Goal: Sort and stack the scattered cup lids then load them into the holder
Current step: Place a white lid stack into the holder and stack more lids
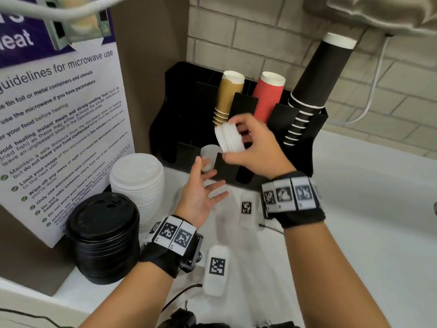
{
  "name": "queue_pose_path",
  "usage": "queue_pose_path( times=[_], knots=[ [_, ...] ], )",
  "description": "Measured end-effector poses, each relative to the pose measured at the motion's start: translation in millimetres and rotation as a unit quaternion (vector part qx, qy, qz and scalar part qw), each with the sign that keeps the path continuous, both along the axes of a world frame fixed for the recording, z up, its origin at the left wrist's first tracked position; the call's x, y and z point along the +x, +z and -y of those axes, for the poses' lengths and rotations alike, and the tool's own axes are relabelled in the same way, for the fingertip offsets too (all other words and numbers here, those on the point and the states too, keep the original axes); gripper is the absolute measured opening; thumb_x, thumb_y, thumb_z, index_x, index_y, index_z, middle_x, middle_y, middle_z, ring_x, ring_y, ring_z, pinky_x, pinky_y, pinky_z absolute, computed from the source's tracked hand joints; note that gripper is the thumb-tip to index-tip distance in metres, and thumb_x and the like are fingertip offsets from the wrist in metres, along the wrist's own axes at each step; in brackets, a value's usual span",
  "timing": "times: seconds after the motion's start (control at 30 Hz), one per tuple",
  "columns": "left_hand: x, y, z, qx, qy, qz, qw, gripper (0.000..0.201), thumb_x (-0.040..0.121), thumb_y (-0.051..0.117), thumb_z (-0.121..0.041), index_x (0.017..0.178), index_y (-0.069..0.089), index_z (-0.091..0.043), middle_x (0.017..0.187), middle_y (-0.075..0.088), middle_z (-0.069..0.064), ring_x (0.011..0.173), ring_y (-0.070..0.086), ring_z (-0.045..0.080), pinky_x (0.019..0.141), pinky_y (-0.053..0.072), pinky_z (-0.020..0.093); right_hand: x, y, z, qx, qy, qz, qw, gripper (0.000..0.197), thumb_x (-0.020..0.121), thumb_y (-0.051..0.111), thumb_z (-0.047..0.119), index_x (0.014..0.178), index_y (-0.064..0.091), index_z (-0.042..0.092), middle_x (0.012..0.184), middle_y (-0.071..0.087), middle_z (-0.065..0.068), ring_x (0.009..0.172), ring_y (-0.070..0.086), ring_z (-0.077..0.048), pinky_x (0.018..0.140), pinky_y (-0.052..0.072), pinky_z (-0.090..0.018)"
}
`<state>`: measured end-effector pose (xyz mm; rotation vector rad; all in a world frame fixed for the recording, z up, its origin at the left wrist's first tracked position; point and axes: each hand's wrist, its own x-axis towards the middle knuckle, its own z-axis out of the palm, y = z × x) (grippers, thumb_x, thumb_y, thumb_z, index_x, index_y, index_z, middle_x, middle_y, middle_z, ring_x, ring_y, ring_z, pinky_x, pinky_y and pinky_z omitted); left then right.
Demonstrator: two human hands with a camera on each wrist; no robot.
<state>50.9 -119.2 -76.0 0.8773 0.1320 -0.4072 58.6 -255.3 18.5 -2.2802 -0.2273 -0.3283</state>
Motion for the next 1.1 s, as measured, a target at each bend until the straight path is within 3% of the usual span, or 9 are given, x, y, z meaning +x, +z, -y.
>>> queue_pose_path(
  times=[0.1,0.23,0.33,0.57,0.73,0.83,0.9,1.0,1.1],
  knots=[
    [-1.2,-7.1,0.7,0.036,0.002,-0.03,0.999,0.038,0.098,0.043,-0.051,0.117,0.061,-0.024,0.123,0.053,0.004,0.101,0.06,0.024,0.071,0.053,0.035,40.3,5.6,-8.2,-0.086,-0.055,-0.005,0.995,0.072,0.066,0.081,0.018,0.13,0.049,0.015,0.122,0.042,-0.01,0.111,0.047,-0.024,0.09,0.041,-0.027],
    [-2.4,-13.1,0.7,0.059,0.001,-0.042,0.997,0.037,0.098,0.044,-0.051,0.113,0.065,-0.024,0.118,0.055,0.003,0.1,0.061,0.024,0.073,0.053,0.036,75.6,-11.4,-21.5,-0.255,-0.033,-0.094,0.962,0.081,0.069,0.079,0.024,0.14,0.041,0.023,0.133,0.034,-0.012,0.121,0.04,-0.034,0.097,0.043,-0.044],
    [0.3,-15.8,-3.6,0.068,0.01,-0.044,0.997,0.037,0.098,0.044,-0.05,0.11,0.067,-0.023,0.113,0.055,0.003,0.098,0.061,0.022,0.072,0.053,0.035,88.9,-28.3,-31.0,-0.35,-0.019,-0.096,0.932,0.079,0.07,0.078,0.026,0.14,0.041,0.026,0.133,0.036,-0.011,0.122,0.038,-0.033,0.093,0.043,-0.045],
    [3.0,-17.3,-12.9,0.07,0.024,-0.046,0.996,0.037,0.098,0.045,-0.049,0.106,0.07,-0.023,0.115,0.056,0.003,0.095,0.062,0.021,0.072,0.055,0.035,97.3,-52.5,-31.7,-0.432,-0.004,-0.108,0.895,0.078,0.068,0.077,0.023,0.137,0.042,0.028,0.129,0.038,-0.01,0.114,0.049,-0.031,0.094,0.039,-0.041],
    [4.1,-17.0,-14.2,0.069,0.028,-0.047,0.996,0.038,0.098,0.045,-0.05,0.108,0.07,-0.022,0.111,0.056,0.003,0.092,0.062,0.021,0.068,0.055,0.034,95.7,-60.7,-35.5,-0.479,-0.039,-0.078,0.874,0.091,0.063,0.081,0.03,0.139,0.031,0.024,0.134,0.038,-0.011,0.119,0.044,-0.031,0.097,0.036,-0.04],
    [3.8,-17.2,-13.1,0.069,0.025,-0.049,0.996,0.038,0.098,0.046,-0.049,0.11,0.069,-0.022,0.111,0.057,0.003,0.094,0.062,0.022,0.07,0.055,0.035,92.6,-62.1,-36.7,-0.486,-0.042,-0.063,0.87,0.084,0.067,0.078,0.029,0.137,0.032,0.02,0.131,0.043,-0.009,0.12,0.043,-0.028,0.096,0.035,-0.039],
    [3.5,-17.8,-12.7,0.07,0.026,-0.051,0.996,0.038,0.098,0.045,-0.049,0.111,0.069,-0.022,0.112,0.056,0.002,0.095,0.062,0.022,0.071,0.055,0.035,87.1,-56.5,-36.3,-0.456,-0.028,-0.073,0.886,0.082,0.067,0.078,0.027,0.136,0.034,0.02,0.131,0.042,-0.01,0.121,0.04,-0.029,0.096,0.035,-0.038],
    [3.8,-17.0,-11.9,0.07,0.025,-0.048,0.996,0.038,0.099,0.044,-0.049,0.108,0.069,-0.022,0.112,0.055,0.002,0.098,0.061,0.023,0.071,0.053,0.036,72.7,-35.4,-33.5,-0.278,-0.011,-0.08,0.957,0.074,0.071,0.076,0.023,0.135,0.038,0.022,0.132,0.038,-0.009,0.121,0.034,-0.031,0.096,0.034,-0.039],
    [5.1,-14.9,-12.1,0.065,0.015,-0.043,0.997,0.037,0.098,0.044,-0.05,0.104,0.069,-0.023,0.112,0.056,0.002,0.096,0.062,0.022,0.07,0.052,0.034,49.8,-14.4,-15.2,-0.142,-0.053,-0.033,0.988,0.058,0.078,0.071,0.026,0.13,0.045,0.02,0.127,0.043,-0.011,0.118,0.04,-0.03,0.094,0.036,-0.037]
  ],
)
